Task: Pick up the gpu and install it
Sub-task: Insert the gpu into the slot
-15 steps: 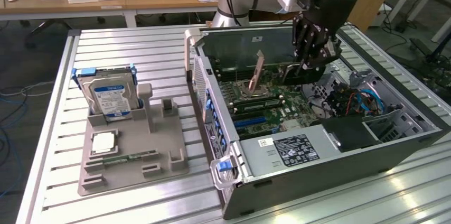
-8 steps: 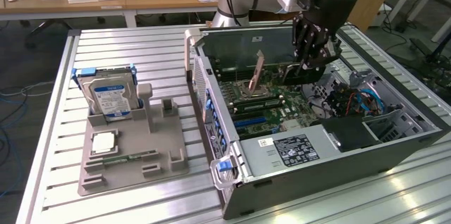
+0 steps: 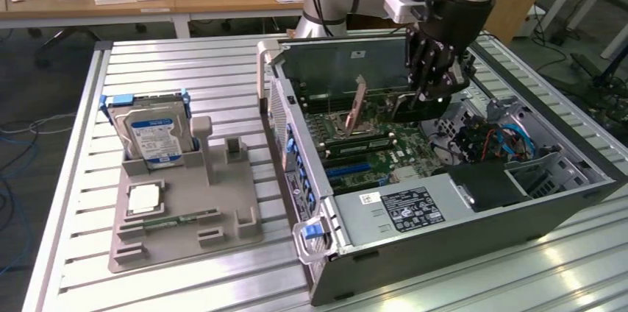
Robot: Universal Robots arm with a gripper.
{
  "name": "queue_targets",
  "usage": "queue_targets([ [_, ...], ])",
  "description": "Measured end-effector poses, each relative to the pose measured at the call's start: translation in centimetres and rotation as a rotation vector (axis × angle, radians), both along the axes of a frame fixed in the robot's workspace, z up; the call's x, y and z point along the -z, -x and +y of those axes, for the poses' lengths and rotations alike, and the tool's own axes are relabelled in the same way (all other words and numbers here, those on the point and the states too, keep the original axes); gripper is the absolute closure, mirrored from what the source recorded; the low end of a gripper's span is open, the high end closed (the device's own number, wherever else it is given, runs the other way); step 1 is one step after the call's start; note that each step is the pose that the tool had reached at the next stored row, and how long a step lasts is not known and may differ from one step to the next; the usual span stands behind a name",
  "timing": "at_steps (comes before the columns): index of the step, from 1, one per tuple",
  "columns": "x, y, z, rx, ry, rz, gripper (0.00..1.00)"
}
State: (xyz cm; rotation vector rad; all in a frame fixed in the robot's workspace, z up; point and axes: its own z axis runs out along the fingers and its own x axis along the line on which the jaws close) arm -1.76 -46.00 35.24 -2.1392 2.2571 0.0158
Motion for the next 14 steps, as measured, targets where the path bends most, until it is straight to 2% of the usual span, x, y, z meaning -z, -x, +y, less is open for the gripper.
queue_targets([
  [14,0.01,0.01,0.00,0.000,-0.0004,-0.0004,0.73],
])
